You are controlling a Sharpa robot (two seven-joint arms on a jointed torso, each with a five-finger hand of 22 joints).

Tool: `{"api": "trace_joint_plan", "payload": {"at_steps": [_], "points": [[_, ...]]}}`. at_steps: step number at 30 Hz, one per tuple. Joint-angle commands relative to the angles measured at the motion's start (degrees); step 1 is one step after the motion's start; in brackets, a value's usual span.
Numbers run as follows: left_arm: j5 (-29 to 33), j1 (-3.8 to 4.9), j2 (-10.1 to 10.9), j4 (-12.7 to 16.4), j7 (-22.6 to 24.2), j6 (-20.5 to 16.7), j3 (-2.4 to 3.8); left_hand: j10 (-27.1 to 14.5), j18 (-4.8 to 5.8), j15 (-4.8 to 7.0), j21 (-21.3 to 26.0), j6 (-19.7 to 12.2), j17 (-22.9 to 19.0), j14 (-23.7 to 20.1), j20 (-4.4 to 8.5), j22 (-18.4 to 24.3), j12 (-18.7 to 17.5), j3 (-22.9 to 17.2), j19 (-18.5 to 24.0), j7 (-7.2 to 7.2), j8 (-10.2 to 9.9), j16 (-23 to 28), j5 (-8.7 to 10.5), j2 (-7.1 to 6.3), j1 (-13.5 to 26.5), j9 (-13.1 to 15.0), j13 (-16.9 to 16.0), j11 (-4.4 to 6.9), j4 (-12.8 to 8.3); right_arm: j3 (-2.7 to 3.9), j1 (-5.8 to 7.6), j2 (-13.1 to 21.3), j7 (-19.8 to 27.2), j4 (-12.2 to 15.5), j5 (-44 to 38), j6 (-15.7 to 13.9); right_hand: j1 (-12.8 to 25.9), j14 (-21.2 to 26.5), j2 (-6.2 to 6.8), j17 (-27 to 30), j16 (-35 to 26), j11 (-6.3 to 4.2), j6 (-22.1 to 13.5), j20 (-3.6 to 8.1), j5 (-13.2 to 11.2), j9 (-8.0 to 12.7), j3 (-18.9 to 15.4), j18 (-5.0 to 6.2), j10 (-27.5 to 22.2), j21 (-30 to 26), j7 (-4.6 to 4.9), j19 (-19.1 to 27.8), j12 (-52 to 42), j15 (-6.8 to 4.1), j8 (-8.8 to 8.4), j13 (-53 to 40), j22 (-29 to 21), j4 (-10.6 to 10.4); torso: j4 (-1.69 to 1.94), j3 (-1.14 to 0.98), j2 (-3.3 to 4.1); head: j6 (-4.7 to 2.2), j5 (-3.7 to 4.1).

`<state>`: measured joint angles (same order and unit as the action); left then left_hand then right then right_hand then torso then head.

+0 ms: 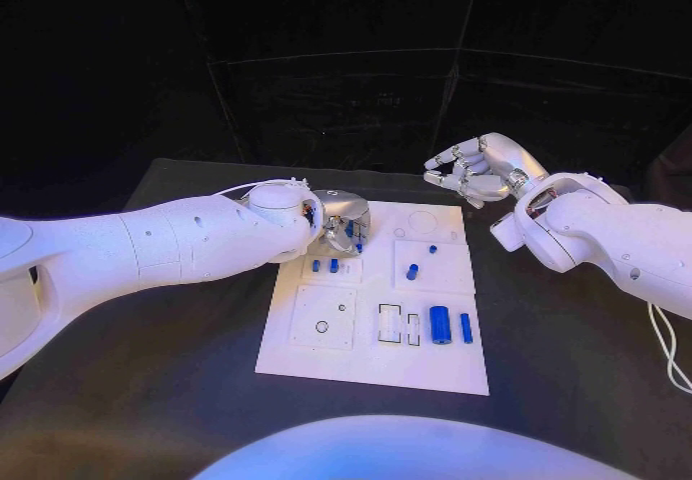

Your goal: Assemble the parts on the task board

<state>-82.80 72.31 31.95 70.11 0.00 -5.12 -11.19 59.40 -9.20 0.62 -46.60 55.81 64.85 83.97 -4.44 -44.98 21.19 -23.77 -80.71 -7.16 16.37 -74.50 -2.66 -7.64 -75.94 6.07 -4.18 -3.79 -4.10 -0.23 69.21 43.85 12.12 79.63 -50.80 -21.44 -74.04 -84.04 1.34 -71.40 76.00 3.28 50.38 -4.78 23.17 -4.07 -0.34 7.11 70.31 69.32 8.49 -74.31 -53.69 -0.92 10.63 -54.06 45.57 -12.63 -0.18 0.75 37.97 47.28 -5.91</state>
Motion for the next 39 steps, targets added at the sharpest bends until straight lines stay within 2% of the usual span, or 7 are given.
{"api": "trace_joint_plan", "payload": {"at_steps": [1,8,13,20,26,30,39], "points": [[-0.44,-0.17,-0.29,-0.19,-0.42,2.03,-0.09,1.02,0.71,0.57,-0.64,0.82,-0.06,0.93,0.14,-0.59,-0.67,-0.79,-0.44,0.05,-0.42,-0.4,-0.08,0.72,-0.03,-0.17,0.26,0.05,0.01,0.03,0.11,-0.07,0.27,0.05,0.16,0.36,-0.06,-2.05,-0.33,-0.06,-0.28,-0.05,-0.28,0.22,0.12,0.08,0.16,0.39,-0.33,-0.35,-0.06,0.06,0.27,-0.44,0.29,-0.01,0.0,-0.31,-0.02,0.01,0.03,-0.01,-0.03],[-0.43,-0.42,-0.79,-0.66,0.03,1.95,-0.09,2.81,1.03,0.89,-2.92,2.35,-0.8,0.9,0.36,-2.96,-1.14,-1.91,-0.88,0.39,-0.46,-0.18,-0.08,2.01,0.33,-0.28,0.37,0.47,0.58,0.03,0.11,-0.12,0.28,0.05,0.16,0.4,-0.12,-2.07,-0.4,-0.15,-0.22,-0.06,-0.27,0.23,0.21,0.08,0.19,0.37,-0.24,-0.29,-0.07,0.01,0.1,-0.44,0.32,-0.15,0.13,-0.32,0.03,-0.03,-0.02,0.03,-0.1],[-0.43,-0.53,-1.0,-1.09,0.07,1.42,-0.08,3.94,1.21,1.13,-4.32,3.23,-1.62,0.98,0.61,-4.38,-1.9,-2.61,-1.25,0.56,-0.76,0.07,-0.07,2.4,0.37,-0.45,0.44,0.73,0.59,0.03,0.11,-0.14,0.29,0.06,0.16,0.41,-0.12,-2.07,-0.4,-0.15,-0.22,-0.06,-0.27,0.23,0.21,0.08,0.19,0.37,-0.24,-0.29,-0.07,0.01,0.1,-0.44,0.32,-0.15,0.13,-0.32,0.01,-0.02,-0.01,0.0,-0.12],[-0.43,-0.61,-0.92,-1.33,0.35,-0.28,-0.07,4.85,1.36,1.27,-5.26,3.91,-1.87,1.12,0.79,-5.38,-2.86,-3.51,-1.4,0.53,-1.21,0.02,-0.08,2.41,-0.17,-0.68,0.47,0.8,-0.05,0.03,0.11,-0.09,0.29,0.13,0.16,0.42,-0.12,-2.07,-0.4,-0.15,-0.22,-0.06,-0.27,0.23,0.21,0.08,0.19,0.37,-0.24,-0.29,-0.07,0.01,0.1,-0.44,0.32,-0.15,0.13,-0.32,-0.01,-0.01,-0.03,-0.14,-0.04],[0.19,-0.66,0.39,0.07,1.5,-3.71,0.08,5.14,1.55,1.16,-6.09,4.01,-2.22,1.19,0.78,-6.29,-3.83,-4.33,-1.52,0.26,-1.83,0.07,-0.08,2.13,-0.39,-0.97,0.49,0.62,-0.58,0.03,0.11,-0.06,0.32,0.11,0.16,0.42,-0.13,-2.08,-0.46,-0.18,-0.2,-0.06,-0.25,0.23,0.24,0.07,0.2,0.37,-0.22,-0.29,-0.07,0.0,0.06,-0.44,0.35,-0.18,0.14,-0.34,0.05,0.04,-0.04,-0.35,0.08],[1.43,-0.62,1.59,1.44,2.08,-5.18,0.53,5.3,1.64,1.11,-6.61,4.12,-2.4,1.2,0.78,-6.84,-4.24,-4.69,-1.6,0.17,-2.08,0.1,-0.08,2.01,-0.35,-1.09,0.49,0.54,-0.74,0.03,0.11,-0.06,0.33,0.06,0.16,0.42,-0.13,-2.08,-0.46,-0.18,-0.2,-0.06,-0.25,0.23,0.24,0.07,0.2,0.37,-0.22,-0.29,-0.07,0.0,0.06,-0.44,0.35,-0.18,0.14,-0.34,0.04,-0.04,-0.09,-0.5,-0.03],[4.11,-0.57,4.77,4.07,2.74,-6.61,2.15,5.36,1.67,1.1,-6.77,4.17,-2.5,1.2,0.77,-7.01,-4.4,-4.81,-1.63,0.14,-2.17,0.13,-0.08,1.95,-0.29,-1.13,0.49,0.52,-0.78,0.03,0.11,0.02,0.3,0.0,0.16,0.44,-0.13,-2.08,-0.46,-0.18,-0.2,-0.06,-0.25,0.23,0.24,0.07,0.2,0.37,-0.22,-0.29,-0.07,0.0,0.06,-0.44,0.35,-0.18,0.14,-0.34,0.13,0.06,-0.05,-0.59,-0.17]]}}
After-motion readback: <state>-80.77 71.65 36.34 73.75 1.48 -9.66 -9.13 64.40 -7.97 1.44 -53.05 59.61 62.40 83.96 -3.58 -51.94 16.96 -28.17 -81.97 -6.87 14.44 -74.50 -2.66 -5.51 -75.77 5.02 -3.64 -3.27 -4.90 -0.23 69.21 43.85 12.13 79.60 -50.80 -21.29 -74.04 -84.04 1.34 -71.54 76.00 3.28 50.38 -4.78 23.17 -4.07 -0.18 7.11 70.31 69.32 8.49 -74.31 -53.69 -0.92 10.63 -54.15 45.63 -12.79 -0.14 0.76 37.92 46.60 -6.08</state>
